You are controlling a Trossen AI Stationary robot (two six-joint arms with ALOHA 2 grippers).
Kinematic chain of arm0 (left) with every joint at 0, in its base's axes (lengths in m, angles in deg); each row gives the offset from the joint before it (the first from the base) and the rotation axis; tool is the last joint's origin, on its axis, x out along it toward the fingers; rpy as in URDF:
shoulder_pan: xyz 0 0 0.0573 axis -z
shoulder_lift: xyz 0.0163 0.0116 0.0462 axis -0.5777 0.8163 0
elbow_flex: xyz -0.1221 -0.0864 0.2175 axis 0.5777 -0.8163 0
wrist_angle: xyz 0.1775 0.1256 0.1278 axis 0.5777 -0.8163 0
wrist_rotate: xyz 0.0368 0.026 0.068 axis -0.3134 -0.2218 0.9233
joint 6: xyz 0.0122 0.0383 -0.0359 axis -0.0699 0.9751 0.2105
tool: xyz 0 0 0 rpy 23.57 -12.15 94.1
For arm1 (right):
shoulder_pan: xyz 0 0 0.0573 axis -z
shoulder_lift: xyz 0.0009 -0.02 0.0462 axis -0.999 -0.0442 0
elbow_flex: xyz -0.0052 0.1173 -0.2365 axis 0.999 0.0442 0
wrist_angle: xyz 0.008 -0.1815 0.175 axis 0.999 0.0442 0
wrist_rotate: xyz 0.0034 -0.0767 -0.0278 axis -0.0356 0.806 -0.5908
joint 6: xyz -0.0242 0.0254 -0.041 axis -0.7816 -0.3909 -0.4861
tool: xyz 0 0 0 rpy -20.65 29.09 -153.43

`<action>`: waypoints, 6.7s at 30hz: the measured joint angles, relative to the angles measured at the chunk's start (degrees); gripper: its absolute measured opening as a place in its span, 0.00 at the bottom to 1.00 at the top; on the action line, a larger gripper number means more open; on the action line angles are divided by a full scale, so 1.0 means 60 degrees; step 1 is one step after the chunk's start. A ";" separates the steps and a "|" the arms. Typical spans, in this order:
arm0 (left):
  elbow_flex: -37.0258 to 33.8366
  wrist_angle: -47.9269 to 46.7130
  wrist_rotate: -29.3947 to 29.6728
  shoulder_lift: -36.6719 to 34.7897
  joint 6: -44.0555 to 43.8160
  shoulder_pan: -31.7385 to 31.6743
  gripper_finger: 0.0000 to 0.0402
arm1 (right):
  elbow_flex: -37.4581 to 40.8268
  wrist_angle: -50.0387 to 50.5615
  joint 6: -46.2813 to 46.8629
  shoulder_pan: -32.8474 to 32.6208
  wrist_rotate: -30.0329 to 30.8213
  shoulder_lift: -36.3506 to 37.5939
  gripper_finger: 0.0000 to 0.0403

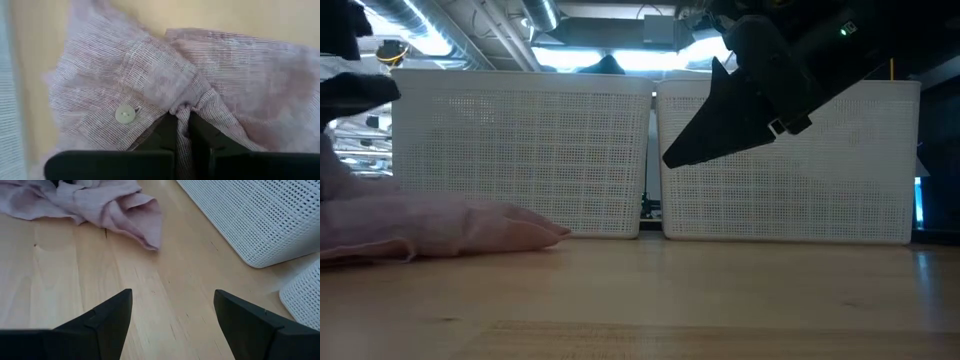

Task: Sort clothes
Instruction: Put the pink shirt into the left white bin, then return to home position

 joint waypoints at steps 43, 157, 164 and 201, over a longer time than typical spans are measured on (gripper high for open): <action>0.5036 -0.7350 0.9376 -0.2621 0.0073 -0.0253 0.03 | 0.0000 0.0003 -0.0142 0.0000 -0.0255 0.0000 0.70; -0.0562 0.1394 -0.4192 -1.0582 0.7682 -0.8191 0.44 | -0.0004 -0.0861 0.0107 0.0355 -0.1537 0.0000 0.70; -0.2232 0.3471 -0.4187 -1.0832 0.7494 -0.7206 0.37 | -0.0002 -0.0760 0.0076 0.0348 -0.1631 0.0129 0.70; -0.5980 0.7851 -0.4327 -1.2074 0.6688 -0.6720 0.14 | 0.5636 -0.2270 -0.3159 0.1076 -0.4530 0.9413 0.07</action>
